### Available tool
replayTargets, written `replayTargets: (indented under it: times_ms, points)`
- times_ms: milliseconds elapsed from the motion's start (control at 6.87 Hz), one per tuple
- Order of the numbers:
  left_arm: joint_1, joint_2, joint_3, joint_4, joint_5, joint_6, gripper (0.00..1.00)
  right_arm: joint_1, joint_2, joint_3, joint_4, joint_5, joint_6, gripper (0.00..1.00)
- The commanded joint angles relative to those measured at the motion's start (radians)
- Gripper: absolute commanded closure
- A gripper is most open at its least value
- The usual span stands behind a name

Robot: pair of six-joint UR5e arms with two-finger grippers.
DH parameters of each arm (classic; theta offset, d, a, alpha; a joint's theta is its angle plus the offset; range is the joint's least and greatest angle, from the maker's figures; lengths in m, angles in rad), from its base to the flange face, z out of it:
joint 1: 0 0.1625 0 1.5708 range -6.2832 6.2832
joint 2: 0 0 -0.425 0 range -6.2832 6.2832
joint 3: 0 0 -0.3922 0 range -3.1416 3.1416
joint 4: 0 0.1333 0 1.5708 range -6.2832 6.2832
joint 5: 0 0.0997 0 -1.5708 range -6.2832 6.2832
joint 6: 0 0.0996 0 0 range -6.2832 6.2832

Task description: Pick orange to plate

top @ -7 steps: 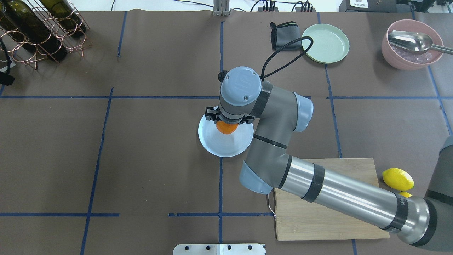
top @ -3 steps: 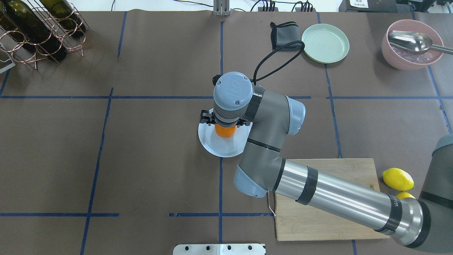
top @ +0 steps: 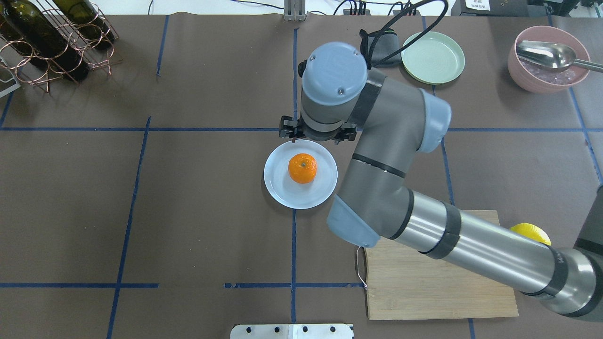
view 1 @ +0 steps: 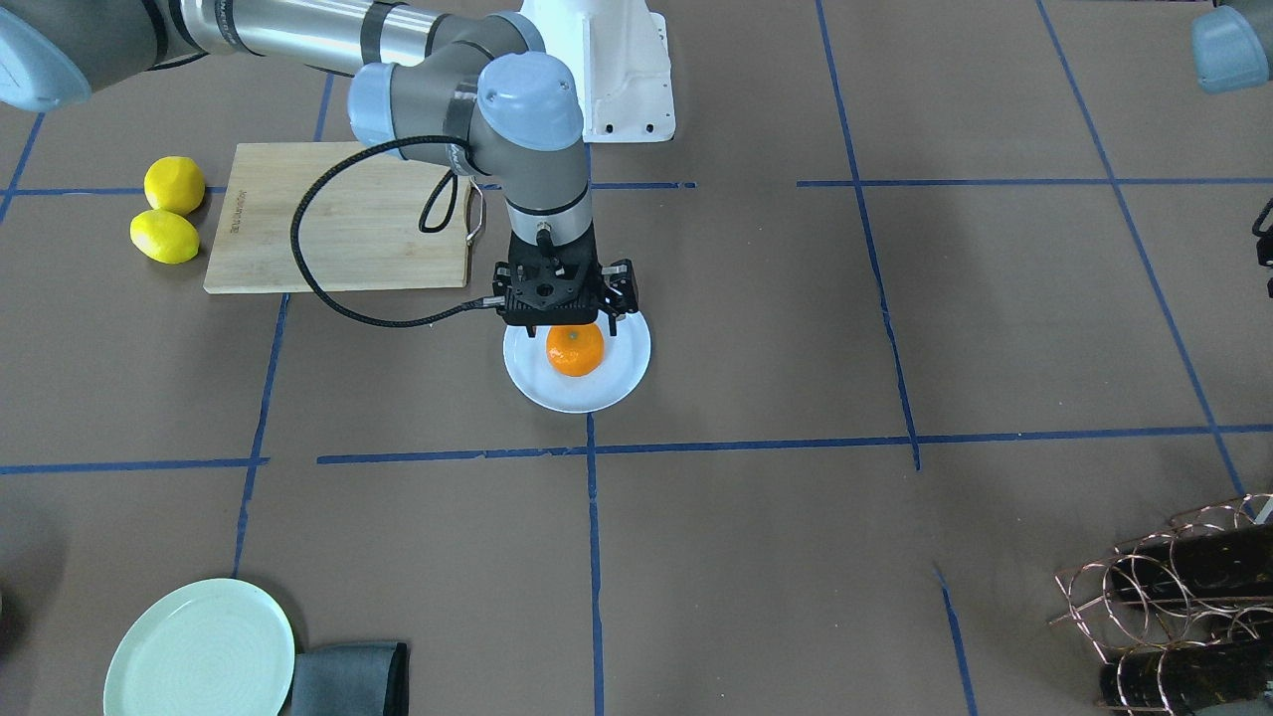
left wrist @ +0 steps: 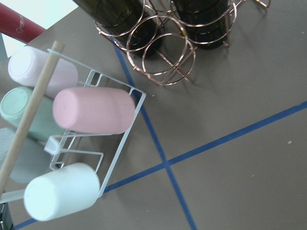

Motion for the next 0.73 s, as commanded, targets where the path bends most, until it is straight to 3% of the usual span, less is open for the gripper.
replayTargets:
  times_ms: [0,146,291,437,583]
  points:
    - [-0.093,0.000,0.036,0.105,-0.099,0.061,0.00,0.157,-0.144,0.230,-0.182,0.104,-0.257,0.00]
    - [-0.102,0.003,0.073,0.151,-0.173,0.143,0.00,0.272,-0.237,0.271,-0.175,0.237,-0.375,0.00]
    - [-0.102,0.007,0.122,0.179,-0.286,0.150,0.00,0.360,-0.310,0.295,-0.173,0.308,-0.495,0.00]
    - [-0.107,0.044,0.139,0.167,-0.346,0.152,0.00,0.452,-0.376,0.295,-0.173,0.378,-0.620,0.00]
    - [-0.110,0.043,0.139,0.167,-0.345,0.150,0.00,0.526,-0.449,0.293,-0.173,0.417,-0.751,0.00]
